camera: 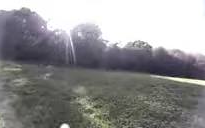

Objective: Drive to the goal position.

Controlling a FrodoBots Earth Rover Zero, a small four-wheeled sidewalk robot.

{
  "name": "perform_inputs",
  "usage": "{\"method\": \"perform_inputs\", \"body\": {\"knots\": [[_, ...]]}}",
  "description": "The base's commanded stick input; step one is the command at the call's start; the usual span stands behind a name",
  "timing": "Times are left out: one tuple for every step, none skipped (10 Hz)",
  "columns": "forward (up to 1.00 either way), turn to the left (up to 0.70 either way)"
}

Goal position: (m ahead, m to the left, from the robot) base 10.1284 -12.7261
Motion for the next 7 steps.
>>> {"method": "perform_inputs", "body": {"knots": [[0.70,0.00],[0.70,0.00],[0.70,0.00],[0.70,0.00],[0.70,0.00],[0.70,0.00],[0.70,0.00]]}}
